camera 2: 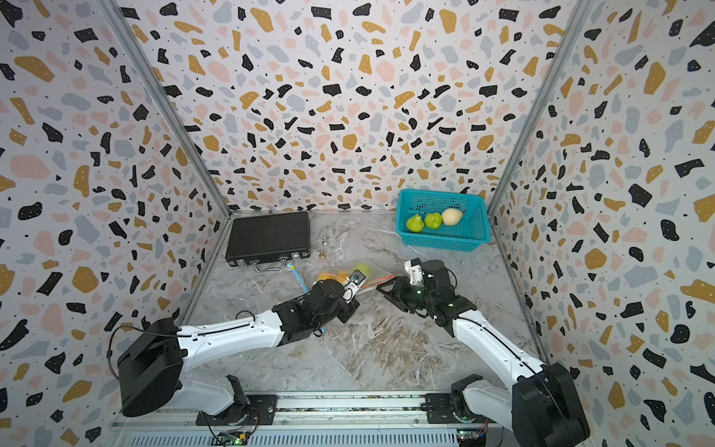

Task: Open the zip-top bag and take out the pear
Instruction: Open the zipper of the food storage bag at the center of the board.

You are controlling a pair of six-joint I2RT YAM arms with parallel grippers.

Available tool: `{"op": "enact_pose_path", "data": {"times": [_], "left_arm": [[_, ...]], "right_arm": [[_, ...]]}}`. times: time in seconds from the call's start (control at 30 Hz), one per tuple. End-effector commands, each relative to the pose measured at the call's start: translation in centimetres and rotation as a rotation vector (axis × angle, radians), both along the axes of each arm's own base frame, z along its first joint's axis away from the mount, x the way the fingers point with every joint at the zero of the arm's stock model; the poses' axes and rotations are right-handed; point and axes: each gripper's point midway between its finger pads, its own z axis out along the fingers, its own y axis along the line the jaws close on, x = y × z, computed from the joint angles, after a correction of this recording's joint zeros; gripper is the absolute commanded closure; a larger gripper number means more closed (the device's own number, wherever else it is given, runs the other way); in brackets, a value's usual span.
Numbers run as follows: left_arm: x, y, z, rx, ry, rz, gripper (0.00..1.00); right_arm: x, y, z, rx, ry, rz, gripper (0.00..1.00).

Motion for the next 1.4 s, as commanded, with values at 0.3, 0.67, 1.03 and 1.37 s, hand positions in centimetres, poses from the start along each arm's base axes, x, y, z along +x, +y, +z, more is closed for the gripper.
{"op": "enact_pose_path", "data": {"times": [0.3,0.67,1.03,1.37], "left_arm": [[1.0,0.9,1.6,0.017,-0.118,0.138,1.0],[1.1,0.5,1.3,0.028,-0.112,0.145,1.0],[0.6,0.2,1.5,0.024,-0.124,0.154,1.0],[0.3,0.0,1.7,0.014,-0.136,0.151,1.0]], "right_arm": [[-0.1,1.4,4.0,0.14,-0.096,0.017,0.54],[-1.8,1.4,4.6,0.178,-0.091,0.011,0.52],[0.5,1.8,2.7,0.174,-0.064,-0.052,0.54],[1.5,1.8,1.7,0.15,-0.051,-0.078,0.57]]}}
